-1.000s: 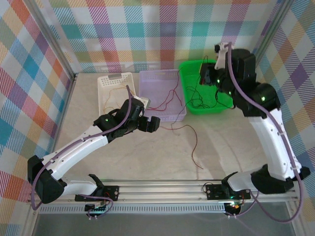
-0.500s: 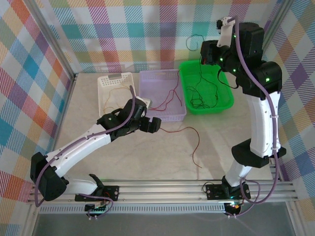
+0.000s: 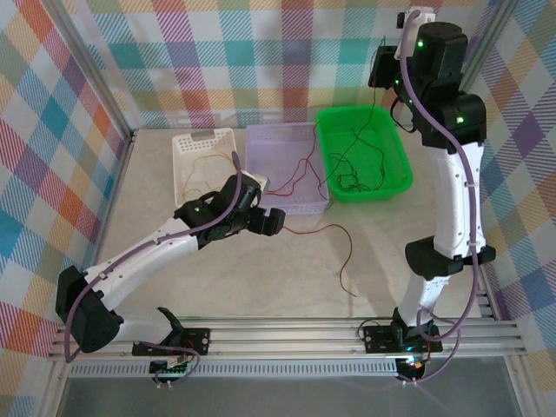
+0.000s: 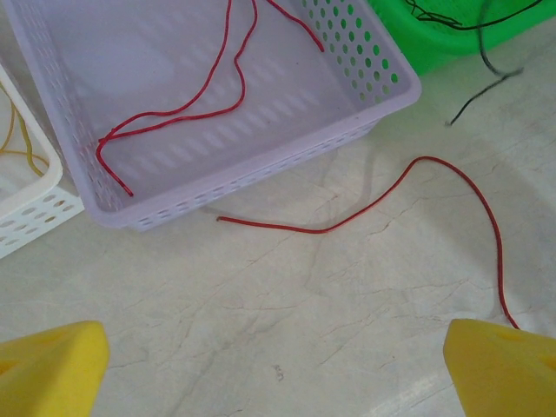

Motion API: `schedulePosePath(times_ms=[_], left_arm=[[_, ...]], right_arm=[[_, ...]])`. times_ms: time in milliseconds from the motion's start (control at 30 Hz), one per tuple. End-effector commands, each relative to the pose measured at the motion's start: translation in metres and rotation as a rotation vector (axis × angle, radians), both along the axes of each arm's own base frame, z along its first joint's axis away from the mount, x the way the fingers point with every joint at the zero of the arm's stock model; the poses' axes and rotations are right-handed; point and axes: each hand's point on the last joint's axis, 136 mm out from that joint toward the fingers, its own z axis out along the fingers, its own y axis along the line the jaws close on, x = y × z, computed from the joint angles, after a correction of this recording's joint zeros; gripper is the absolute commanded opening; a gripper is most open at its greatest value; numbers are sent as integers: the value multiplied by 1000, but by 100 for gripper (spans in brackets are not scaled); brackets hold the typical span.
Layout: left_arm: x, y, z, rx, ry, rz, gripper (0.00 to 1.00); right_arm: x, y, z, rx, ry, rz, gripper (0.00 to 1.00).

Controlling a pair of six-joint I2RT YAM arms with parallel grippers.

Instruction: Untangle the cables

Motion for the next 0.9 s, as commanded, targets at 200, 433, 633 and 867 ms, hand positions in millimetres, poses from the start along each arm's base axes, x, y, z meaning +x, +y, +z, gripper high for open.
schedulePosePath(times_ms=[200, 433, 633, 867], left_arm=[[-1, -4, -2, 17, 6, -23, 98], [-1, -7, -6, 22, 21, -29, 98], [-1, -9, -7, 21, 29, -34, 98], [-2, -8, -6, 19, 27, -36, 98]], right_arm=[[29, -12, 21, -13, -126, -73, 0], [71, -28, -30, -66, -10, -131, 0], [107, -33, -125, -145, 212, -175, 0], [112, -35, -224, -84, 392, -176, 0]])
